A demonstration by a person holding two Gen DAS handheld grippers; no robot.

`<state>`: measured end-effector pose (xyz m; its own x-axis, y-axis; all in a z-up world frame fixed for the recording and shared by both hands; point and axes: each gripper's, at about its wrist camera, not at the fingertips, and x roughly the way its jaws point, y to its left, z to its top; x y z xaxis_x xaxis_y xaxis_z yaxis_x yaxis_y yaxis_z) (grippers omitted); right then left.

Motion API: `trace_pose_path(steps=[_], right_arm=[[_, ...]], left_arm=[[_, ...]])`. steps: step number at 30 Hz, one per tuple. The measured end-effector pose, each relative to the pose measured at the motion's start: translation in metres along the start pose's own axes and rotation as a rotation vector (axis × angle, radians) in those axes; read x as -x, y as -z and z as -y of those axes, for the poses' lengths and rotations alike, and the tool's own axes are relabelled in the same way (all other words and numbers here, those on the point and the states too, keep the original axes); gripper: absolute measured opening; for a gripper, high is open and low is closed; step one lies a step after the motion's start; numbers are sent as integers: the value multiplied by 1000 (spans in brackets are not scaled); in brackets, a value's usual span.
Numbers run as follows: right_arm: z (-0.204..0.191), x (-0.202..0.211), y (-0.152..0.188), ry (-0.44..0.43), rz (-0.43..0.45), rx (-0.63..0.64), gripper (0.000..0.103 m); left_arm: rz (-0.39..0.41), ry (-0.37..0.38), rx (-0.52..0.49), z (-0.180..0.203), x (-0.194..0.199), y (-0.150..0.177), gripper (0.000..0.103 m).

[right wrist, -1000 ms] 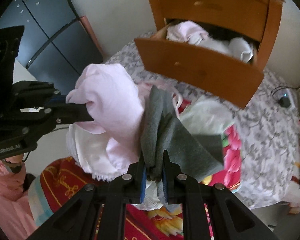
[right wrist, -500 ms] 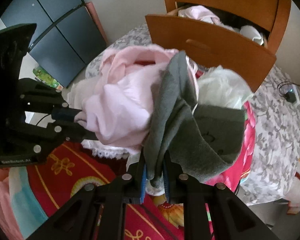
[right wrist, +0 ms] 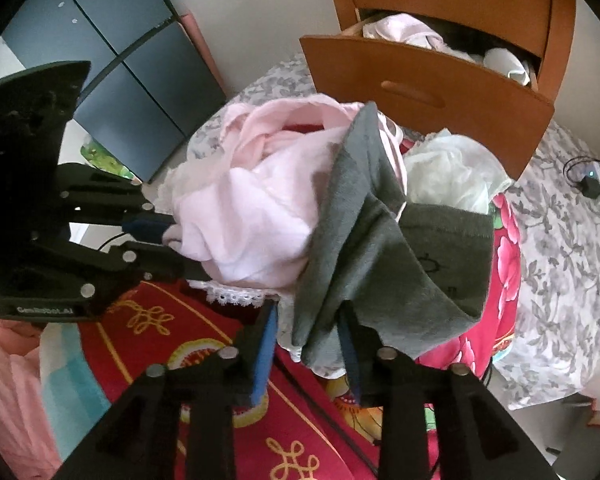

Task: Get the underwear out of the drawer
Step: 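Lower the pink and grey garments onto the pile on the cushion with both grippers, then open both grippers and withdraw them from the garment pile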

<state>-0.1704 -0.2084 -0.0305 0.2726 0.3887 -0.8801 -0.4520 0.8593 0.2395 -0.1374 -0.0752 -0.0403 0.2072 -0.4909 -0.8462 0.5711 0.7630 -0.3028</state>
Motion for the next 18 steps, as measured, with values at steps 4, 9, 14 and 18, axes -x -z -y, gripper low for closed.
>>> trace_pose_path(steps=[4, 9, 14, 18], right_arm=[[-4, 11, -2, 1, 24, 8, 36], [-8, 25, -1, 20, 61, 21, 49], [-7, 27, -2, 44, 75, 26, 60], [-6, 22, -2, 62, 59, 26, 69]], left_arm=[[21, -8, -17, 5, 9, 1, 45], [60, -54, -36, 9, 23, 2, 54], [101, -90, -22, 5, 34, 1, 69], [111, -122, 2, -4, 38, 0, 75]])
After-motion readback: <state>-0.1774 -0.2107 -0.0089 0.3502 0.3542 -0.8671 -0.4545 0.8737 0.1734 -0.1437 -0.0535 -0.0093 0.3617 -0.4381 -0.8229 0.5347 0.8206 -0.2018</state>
